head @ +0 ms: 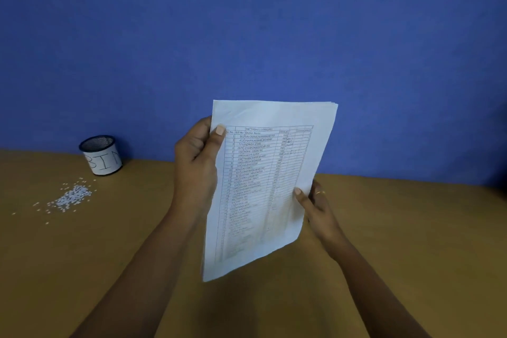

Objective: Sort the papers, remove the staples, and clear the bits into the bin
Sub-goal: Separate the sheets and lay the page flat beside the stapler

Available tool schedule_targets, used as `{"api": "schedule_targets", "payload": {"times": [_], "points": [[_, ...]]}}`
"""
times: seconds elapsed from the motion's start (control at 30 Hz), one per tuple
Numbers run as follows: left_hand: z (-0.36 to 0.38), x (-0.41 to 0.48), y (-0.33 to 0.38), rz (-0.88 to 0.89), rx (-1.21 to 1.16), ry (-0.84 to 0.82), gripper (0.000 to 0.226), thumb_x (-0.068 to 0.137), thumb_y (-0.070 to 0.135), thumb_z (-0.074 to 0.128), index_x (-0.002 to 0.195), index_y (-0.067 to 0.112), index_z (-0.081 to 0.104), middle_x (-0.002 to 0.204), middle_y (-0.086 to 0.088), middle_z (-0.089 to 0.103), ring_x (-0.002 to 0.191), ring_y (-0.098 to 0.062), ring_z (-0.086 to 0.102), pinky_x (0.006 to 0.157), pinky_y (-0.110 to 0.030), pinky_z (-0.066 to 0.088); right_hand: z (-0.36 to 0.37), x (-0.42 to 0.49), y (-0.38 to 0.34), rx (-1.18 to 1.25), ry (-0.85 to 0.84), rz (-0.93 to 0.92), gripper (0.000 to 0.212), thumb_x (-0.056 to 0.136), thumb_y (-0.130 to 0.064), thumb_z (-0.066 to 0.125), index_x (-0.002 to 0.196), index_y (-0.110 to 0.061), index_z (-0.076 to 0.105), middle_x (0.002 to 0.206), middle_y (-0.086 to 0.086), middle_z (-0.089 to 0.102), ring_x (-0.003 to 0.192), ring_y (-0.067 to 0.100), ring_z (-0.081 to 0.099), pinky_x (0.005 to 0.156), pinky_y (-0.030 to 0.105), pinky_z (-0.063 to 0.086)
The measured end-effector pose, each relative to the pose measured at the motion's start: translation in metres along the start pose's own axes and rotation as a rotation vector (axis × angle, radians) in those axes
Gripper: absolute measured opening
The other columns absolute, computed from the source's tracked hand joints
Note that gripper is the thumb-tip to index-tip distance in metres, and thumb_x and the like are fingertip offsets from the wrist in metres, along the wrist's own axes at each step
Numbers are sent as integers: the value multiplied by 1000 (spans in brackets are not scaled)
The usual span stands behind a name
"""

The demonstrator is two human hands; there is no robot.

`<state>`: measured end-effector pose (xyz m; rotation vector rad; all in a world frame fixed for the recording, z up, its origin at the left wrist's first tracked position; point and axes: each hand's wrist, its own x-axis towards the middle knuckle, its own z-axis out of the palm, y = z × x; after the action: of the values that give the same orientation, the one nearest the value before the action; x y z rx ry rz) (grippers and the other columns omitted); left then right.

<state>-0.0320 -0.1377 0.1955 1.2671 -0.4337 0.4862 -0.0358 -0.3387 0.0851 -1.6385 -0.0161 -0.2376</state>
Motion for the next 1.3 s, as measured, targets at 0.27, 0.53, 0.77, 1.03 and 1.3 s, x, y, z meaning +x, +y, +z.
{"api": "schedule_targets", "payload": {"times": [0.27, 0.53, 0.77, 1.03, 1.3], "points": [[-5, 15, -4, -26, -94, -7, 26, 94, 1, 42, 95, 16, 63, 84, 16, 72, 88, -1, 65, 78, -15, 48, -10, -13, 30, -27, -40, 101, 17, 95, -10, 46, 100, -11, 62, 85, -6, 73, 82, 8, 67, 72, 21, 54], [-22, 21, -37, -185, 2, 71, 14, 93, 10, 50, 98, 14, 63, 100, 1, 69, 101, -18, 63, 91, -33, 49, -9, -19, 36, 107, 121, 90, 18, 93, -2, 48, 94, -8, 65, 78, -9, 75, 71, 3, 68, 64, 15, 55], [-44, 1, -70, -406, 138, 4, 13, 90, 14, 56, 103, 15, 57, 100, 3, 66, 95, -15, 64, 88, -28, 51, -7, -19, 39, 119, 184, 122, 19, 93, -7, 49, 93, -12, 67, 81, -7, 75, 74, 7, 69, 66, 19, 57], [-57, -38, -101, -762, 123, -128, 25, 91, 6, 52, 115, 8, 58, 111, -9, 67, 98, -24, 66, 78, -35, 56, -1, -7, 57, 49, 275, 208, 19, 95, -12, 49, 96, -12, 68, 93, 4, 72, 87, 19, 66, 82, 35, 54], [-72, -44, -127, -927, 268, -99, 37, 89, -5, 51, 124, 5, 53, 116, -15, 61, 95, -27, 59, 80, -34, 49, 7, 7, 78, -197, 311, 329, 20, 94, -11, 46, 93, 0, 63, 88, 15, 65, 80, 22, 55, 75, 31, 48]]}}
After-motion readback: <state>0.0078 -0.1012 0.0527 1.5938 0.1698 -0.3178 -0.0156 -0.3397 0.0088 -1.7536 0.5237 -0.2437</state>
